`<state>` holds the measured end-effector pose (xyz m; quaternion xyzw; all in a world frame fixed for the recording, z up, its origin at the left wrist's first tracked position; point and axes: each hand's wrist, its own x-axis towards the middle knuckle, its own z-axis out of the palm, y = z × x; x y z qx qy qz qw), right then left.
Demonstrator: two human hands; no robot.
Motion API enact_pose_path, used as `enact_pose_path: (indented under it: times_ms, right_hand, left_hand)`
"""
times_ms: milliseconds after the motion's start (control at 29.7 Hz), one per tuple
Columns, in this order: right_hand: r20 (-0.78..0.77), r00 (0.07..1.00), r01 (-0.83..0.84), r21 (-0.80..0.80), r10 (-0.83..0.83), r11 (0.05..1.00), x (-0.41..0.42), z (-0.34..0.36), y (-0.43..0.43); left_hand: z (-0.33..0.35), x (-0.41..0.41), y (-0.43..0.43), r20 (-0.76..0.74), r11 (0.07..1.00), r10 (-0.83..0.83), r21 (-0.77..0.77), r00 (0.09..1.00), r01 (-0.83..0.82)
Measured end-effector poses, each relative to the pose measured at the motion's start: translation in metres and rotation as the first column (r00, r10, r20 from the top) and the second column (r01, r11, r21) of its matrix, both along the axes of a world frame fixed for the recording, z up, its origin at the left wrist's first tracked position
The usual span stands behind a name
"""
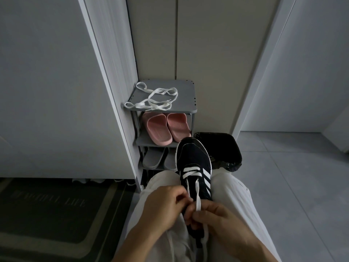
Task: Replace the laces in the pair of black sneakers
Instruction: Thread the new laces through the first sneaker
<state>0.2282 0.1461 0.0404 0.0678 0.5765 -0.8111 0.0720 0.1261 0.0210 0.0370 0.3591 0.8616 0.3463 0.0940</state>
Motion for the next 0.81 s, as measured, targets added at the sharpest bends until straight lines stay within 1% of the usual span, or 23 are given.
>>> enact_pose_path:
  times_ms: [34, 67, 101, 168, 202, 269, 303, 403, 437, 471, 504, 538, 571, 605, 639, 672, 740, 807]
  right_hand:
    - [-0.021, 0.999, -0.038, 0.029, 0.039, 0.999, 0.000, 0.003, -0.001]
    - [-0.036, 0.995, -0.086, 0.073, 0.089, 0.994, 0.000, 0.007, -0.004]
    - [-0.035, 0.990, -0.129, 0.131, 0.135, 0.983, -0.001, 0.010, -0.006]
    - [-0.016, 0.983, -0.177, 0.225, 0.185, 0.958, -0.002, 0.013, -0.012]
    - [-0.002, 0.981, -0.187, 0.246, 0.194, 0.951, -0.004, 0.012, -0.016]
    - [0.016, 0.977, -0.210, 0.267, 0.213, 0.941, -0.007, 0.010, -0.025]
    - [0.023, 0.973, -0.227, 0.268, 0.229, 0.936, -0.007, 0.009, -0.027]
    - [0.070, 0.962, -0.271, 0.233, 0.262, 0.934, -0.005, 0.008, -0.027]
    - [0.096, 0.961, -0.274, 0.240, 0.258, 0.931, -0.003, 0.008, -0.024]
    - [0.121, 0.967, -0.252, 0.300, 0.226, 0.920, -0.002, 0.005, -0.020]
    - [0.139, 0.979, -0.194, 0.413, 0.149, 0.890, -0.002, 0.001, -0.016]
    - [0.137, 0.990, -0.105, 0.541, 0.036, 0.835, -0.001, -0.004, -0.011]
    - [0.119, 0.989, -0.007, 0.640, -0.091, 0.768, -0.001, -0.010, -0.006]
    - [0.092, 0.974, 0.093, 0.674, -0.209, 0.733, -0.001, -0.014, -0.004]
    - [0.063, 0.953, 0.185, 0.651, -0.295, 0.736, -0.002, -0.015, -0.004]
    - [0.045, 0.935, 0.254, 0.607, -0.352, 0.753, -0.004, -0.015, -0.006]
    - [0.038, 0.905, 0.346, 0.517, -0.424, 0.783, -0.010, -0.010, -0.009]
    - [0.069, 0.880, 0.415, 0.371, -0.470, 0.831, -0.018, -0.002, -0.010]
  left_hand:
    - [0.002, 0.002, 0.001, 0.053, 0.999, -0.030, 0.015, 0.998, 0.029]
    - [0.006, 0.002, 0.003, 0.113, 0.998, -0.020, 0.054, 0.993, 0.014]
    - [0.007, 0.000, 0.004, 0.187, 0.993, 0.019, 0.109, 0.982, -0.039]
    - [0.011, -0.005, 0.010, 0.374, 0.975, 0.052, 0.183, 0.926, -0.129]
    - [0.012, -0.006, 0.014, 0.434, 0.977, 0.034, 0.176, 0.900, -0.122]
    - [0.013, -0.004, 0.024, 0.483, 0.985, 0.018, 0.142, 0.875, -0.098]
    - [0.013, -0.004, 0.028, 0.500, 0.984, 0.030, 0.139, 0.866, -0.114]
    - [0.013, -0.004, 0.036, 0.600, 0.965, 0.089, 0.145, 0.795, -0.217]
    - [0.013, -0.005, 0.036, 0.601, 0.961, 0.107, 0.141, 0.792, -0.237]
    - [0.012, -0.005, 0.035, 0.564, 0.962, 0.124, 0.134, 0.816, -0.239]
    - [0.012, -0.004, 0.034, 0.481, 0.968, 0.141, 0.117, 0.866, -0.222]
    - [0.012, -0.003, 0.032, 0.345, 0.976, 0.163, 0.081, 0.924, -0.202]
    - [0.015, 0.000, 0.029, 0.155, 0.980, 0.190, 0.028, 0.969, -0.197]
    - [0.018, 0.003, 0.026, -0.066, 0.978, 0.210, 0.002, 0.975, -0.211]
    - [0.019, 0.004, 0.023, -0.235, 0.978, 0.201, -0.001, 0.951, -0.207]
    - [0.018, 0.005, 0.020, -0.344, 0.985, 0.167, 0.014, 0.924, -0.172]
    - [0.017, 0.009, 0.015, -0.486, 0.993, 0.115, 0.043, 0.866, -0.108]
    - [0.012, 0.012, 0.009, -0.573, 0.998, 0.058, 0.037, 0.818, -0.045]
